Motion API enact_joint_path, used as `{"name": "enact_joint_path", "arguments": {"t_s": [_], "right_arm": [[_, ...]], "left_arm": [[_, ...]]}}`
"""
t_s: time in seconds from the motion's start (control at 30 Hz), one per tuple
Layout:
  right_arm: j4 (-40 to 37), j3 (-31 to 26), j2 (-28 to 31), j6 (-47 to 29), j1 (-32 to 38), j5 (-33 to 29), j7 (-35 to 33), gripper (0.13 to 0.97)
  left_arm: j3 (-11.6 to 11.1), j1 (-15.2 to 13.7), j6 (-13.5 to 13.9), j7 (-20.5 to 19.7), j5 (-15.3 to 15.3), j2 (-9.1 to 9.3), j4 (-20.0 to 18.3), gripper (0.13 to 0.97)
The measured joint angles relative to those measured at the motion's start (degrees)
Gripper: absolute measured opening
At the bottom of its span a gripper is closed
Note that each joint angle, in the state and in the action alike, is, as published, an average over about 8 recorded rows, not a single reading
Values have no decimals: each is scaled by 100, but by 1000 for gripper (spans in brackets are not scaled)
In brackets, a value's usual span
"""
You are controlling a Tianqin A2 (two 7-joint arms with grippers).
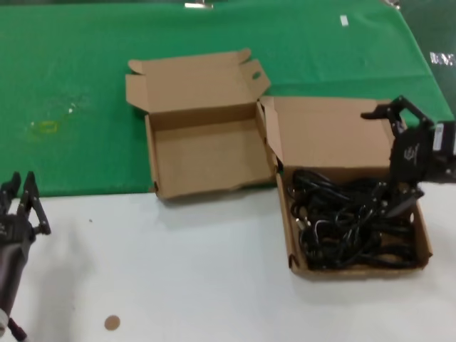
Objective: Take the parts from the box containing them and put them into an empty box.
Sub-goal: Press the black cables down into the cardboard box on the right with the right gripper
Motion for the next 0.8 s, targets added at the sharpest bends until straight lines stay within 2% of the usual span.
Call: {"name": "enact_joint_path", "arguments": {"t_s": [0.27, 0.33, 0.57, 0.8], "right_arm": [[-484, -497, -35, -1544, 1121, -664, -585, 966], [-588, -617, -77, -1803, 1304, -874, -746, 966], [-948, -905, -317, -2157, 1694, -1551, -1197, 966], [-1192, -999, -590, -2255, 1802, -1800, -1401, 966]], "left_arm": [[0, 0, 0, 0, 0, 0, 0, 183], [0, 0, 0, 0, 0, 0, 0, 179], [0, 0, 0, 0, 0, 0, 0, 152], [0, 0, 0, 0, 0, 0, 0, 152]]}}
